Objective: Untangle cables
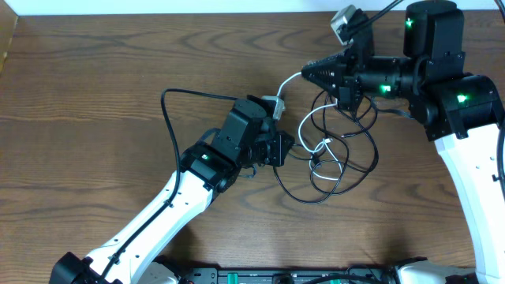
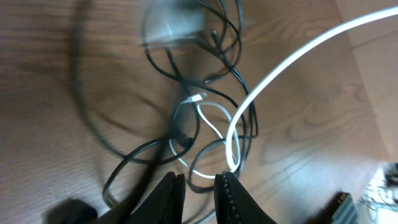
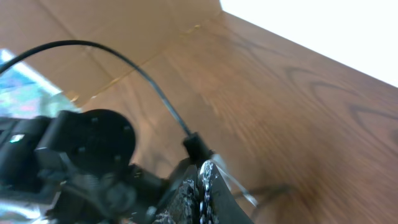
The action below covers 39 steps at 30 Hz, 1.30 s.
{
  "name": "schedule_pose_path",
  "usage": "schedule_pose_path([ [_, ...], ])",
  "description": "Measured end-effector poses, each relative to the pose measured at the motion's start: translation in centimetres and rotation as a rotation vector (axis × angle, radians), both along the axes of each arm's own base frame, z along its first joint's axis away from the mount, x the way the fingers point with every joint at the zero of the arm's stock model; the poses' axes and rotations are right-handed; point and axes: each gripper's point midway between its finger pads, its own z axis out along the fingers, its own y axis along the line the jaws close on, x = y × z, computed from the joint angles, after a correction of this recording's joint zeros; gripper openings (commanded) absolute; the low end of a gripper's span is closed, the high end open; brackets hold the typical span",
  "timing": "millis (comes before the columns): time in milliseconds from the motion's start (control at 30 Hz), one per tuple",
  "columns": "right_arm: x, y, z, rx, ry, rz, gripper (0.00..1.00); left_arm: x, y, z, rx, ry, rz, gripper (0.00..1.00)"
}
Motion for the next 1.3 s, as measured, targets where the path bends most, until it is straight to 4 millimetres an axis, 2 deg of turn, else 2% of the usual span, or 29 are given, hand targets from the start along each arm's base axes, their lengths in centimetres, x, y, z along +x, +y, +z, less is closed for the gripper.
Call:
schedule_pose_path([
  [233,-0.8,0.4,0.4,0.030,-0.001,0.054,0.01,1.9,2.3,-0.7,0.108,-0.058,0.129,0.22],
  [333,-1.0,0.5,0.5,0.034,-0.002,0.062,0.01,2.9,3.6,-0.8,0.162,-0.095,0.198,0.27],
  [367,-1.0,0.5,0.5,0.035,-0.002,0.065,0.01,3.1,3.9,-0.8,0.172,-0.104,0.212,0.29],
  [400,-1.0,0.5,0.5,0.036,-0.002,0.065,0.01,3.3,4.1,-0.7,0.180,-0.111,0.225,0.37],
  [433,-1.0,0.5,0.5,0.037,-0.001,0.067,0.01,3.4,4.2,-0.7,0.185,-0.118,0.229,0.48],
  [500,-1.1,0.5,0.5,0.037,0.001,0.069,0.01,3.5,4.2,-0.7,0.189,-0.123,0.231,0.61],
  [533,-1.1,0.5,0.5,0.037,0.001,0.070,0.01,3.5,4.2,-0.7,0.187,-0.122,0.229,0.64],
  [767,-1.1,0.5,0.5,0.037,0.000,0.071,0.01,3.1,2.2,0.4,0.102,-0.140,0.139,0.66],
  [800,-1.1,0.5,0.5,0.037,0.000,0.071,0.01,3.1,1.9,0.7,0.090,-0.146,0.127,0.65],
  [833,-1.1,0.5,0.5,0.037,0.000,0.071,0.01,3.1,1.7,0.9,0.081,-0.154,0.117,0.60],
  [867,-1.1,0.5,0.5,0.037,0.000,0.071,0.01,3.1,1.4,1.1,0.072,-0.160,0.109,0.47],
  [933,-1.1,0.5,0.5,0.037,0.001,0.071,0.01,3.0,1.2,1.2,0.064,-0.165,0.094,0.08],
  [1133,-0.8,0.4,0.3,0.023,0.000,0.051,0.01,1.8,0.2,1.0,0.028,-0.118,0.026,0.06],
  [1300,1.5,-1.1,-1.1,-0.066,0.010,-0.112,0.01,-1.1,-1.6,0.9,-0.046,-0.023,-0.106,0.08],
])
